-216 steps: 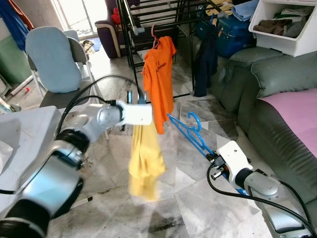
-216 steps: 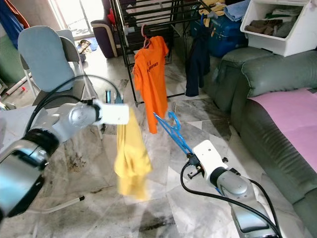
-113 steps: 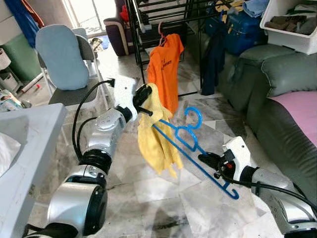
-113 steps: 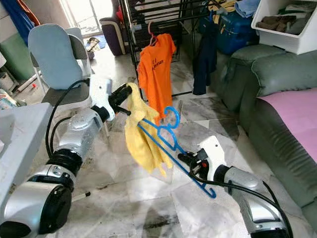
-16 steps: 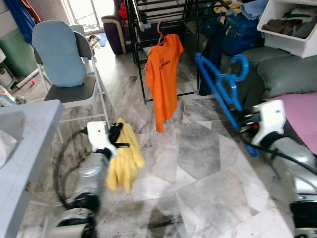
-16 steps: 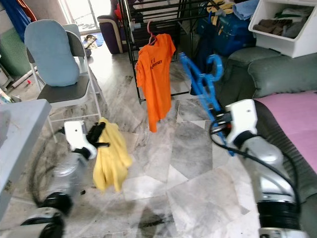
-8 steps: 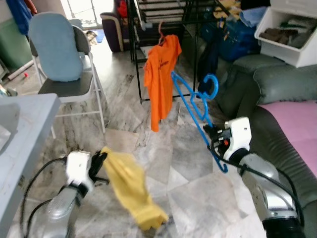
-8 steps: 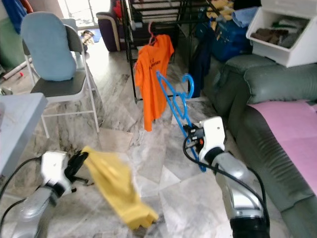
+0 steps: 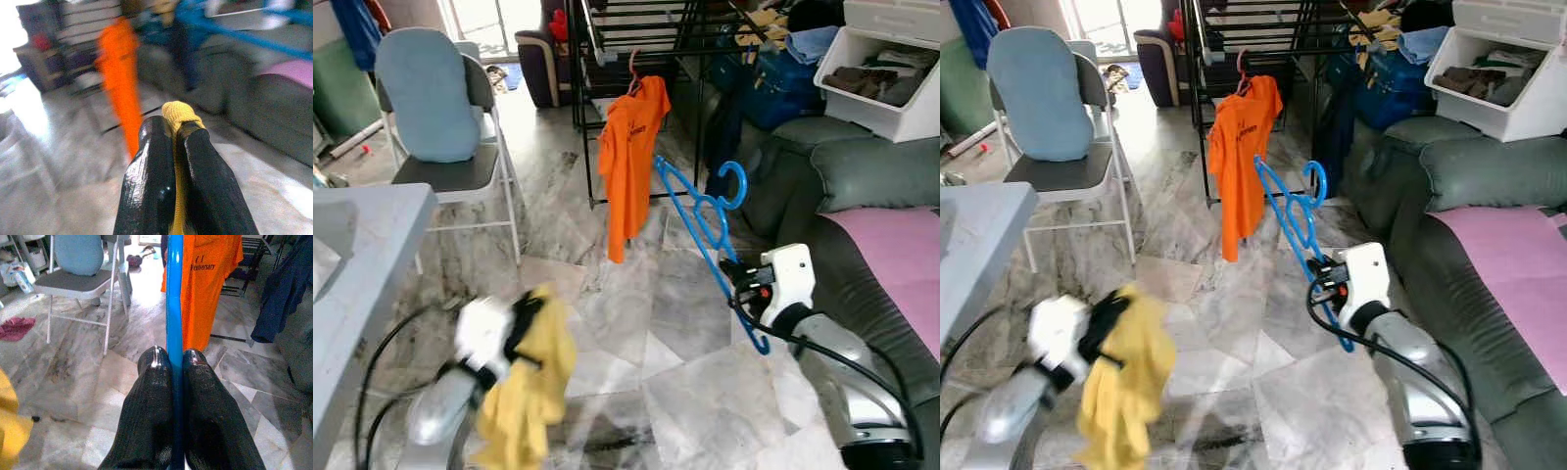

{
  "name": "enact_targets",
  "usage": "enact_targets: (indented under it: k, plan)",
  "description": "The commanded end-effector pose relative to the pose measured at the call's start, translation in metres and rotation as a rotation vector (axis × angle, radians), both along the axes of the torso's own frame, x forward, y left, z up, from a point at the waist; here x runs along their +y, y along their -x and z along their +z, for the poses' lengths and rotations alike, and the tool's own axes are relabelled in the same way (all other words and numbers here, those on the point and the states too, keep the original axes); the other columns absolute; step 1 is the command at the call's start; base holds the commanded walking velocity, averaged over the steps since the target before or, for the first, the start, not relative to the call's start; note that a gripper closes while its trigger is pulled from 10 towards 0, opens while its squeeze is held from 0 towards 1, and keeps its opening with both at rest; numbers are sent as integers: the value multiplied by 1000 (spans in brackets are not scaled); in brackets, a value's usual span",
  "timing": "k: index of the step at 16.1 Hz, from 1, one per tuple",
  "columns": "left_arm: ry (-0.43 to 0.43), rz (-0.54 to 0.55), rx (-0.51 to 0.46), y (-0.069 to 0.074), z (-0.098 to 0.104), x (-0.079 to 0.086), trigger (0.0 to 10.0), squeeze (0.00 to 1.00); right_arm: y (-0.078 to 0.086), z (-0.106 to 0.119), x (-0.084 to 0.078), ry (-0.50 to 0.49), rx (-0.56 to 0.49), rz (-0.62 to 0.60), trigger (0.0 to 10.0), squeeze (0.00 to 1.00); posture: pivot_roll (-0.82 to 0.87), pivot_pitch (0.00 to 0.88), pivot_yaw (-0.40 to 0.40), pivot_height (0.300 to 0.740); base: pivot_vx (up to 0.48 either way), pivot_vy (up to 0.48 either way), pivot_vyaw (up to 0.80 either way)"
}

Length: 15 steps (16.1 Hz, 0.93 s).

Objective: Hang hanger

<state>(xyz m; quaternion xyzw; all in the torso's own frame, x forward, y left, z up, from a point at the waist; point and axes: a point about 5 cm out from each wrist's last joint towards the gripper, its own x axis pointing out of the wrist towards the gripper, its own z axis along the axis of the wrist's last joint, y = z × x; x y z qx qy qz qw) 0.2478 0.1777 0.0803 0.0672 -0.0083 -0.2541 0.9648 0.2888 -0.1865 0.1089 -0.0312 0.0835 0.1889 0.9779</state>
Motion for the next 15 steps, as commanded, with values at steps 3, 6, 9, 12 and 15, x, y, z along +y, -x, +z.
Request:
enact_targets:
  k: [3,6,9,12,15]
  plan:
    - [-83,-284,-96,-11,34,-19,10000,0,3,4,-19,32,9,-10,10000,0,-160,0,43,740,0,0,0]
    - [-232,-542,-146,-3,42,-33,10000,0,11,3,-22,54,76,120,10000,0,-165,0,58,740,0,0,0]
    - [-337,-530,-239,-18,52,-28,10000,0,29,10,-32,70,162,335,10000,0,-168,0,68,740,0,0,0]
    - [-353,-432,-298,-37,64,-18,10000,0,45,19,-49,89,240,452,10000,0,-175,0,78,740,0,0,0]
    - [-359,-353,-357,-51,76,-11,10000,0,66,24,-60,90,324,548,10000,0,-183,0,90,740,0,0,0]
